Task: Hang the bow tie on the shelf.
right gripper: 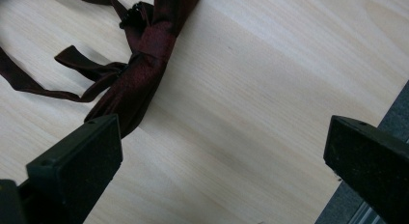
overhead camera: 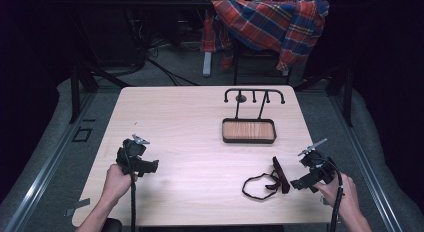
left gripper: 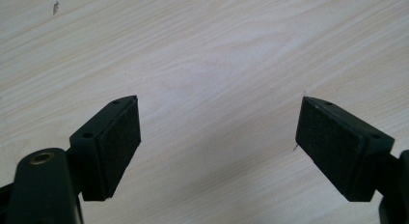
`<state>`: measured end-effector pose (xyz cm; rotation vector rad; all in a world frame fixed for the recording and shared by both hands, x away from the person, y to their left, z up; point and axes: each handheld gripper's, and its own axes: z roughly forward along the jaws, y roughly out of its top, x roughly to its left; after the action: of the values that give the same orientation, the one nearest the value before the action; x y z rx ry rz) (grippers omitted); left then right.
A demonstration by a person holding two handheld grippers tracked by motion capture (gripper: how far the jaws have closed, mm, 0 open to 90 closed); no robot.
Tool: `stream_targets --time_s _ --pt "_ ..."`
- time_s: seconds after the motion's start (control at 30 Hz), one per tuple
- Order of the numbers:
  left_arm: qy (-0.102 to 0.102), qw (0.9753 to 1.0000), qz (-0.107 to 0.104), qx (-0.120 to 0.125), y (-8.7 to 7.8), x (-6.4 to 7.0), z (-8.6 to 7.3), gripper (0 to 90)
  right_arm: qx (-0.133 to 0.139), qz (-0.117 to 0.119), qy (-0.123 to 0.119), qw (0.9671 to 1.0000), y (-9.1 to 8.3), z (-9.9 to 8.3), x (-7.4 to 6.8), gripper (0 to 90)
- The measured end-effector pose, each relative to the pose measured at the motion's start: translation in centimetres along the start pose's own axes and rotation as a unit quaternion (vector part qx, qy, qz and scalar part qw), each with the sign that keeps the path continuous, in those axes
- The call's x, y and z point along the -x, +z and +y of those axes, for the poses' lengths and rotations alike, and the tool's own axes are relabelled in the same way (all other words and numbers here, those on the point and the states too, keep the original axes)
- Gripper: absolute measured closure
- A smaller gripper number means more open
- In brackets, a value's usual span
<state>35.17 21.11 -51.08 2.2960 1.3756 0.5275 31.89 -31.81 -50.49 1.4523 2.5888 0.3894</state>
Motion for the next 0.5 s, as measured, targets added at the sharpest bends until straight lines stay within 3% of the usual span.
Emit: stream_targets --time_s 0.2,0.4,0.43,0.5 --pt "0.005 1.0000 -0.005 0.002 0.0 0.1 0.0 16.3 0.023 0.022 -0.004 0.9995 -0.2 -0.1 0.5 0.0" --pt "-0.004 1.0000 -0.002 0.000 0.0 -0.4 -0.4 16.3 0.049 0.038 0.003 0.9981 0.2 0.4 0.4 0.0" --pt "-0.005 1.0000 0.000 -0.001 0.0 -0.5 -0.4 16.3 0.037 0.040 -0.013 0.9984 0.2 0.6 0.5 0.0" --pt "-0.008 1.0000 0.000 -0.001 0.2 -0.5 -0.2 16.3 0.043 0.047 -0.023 0.9977 0.6 1.0 0.4 0.0"
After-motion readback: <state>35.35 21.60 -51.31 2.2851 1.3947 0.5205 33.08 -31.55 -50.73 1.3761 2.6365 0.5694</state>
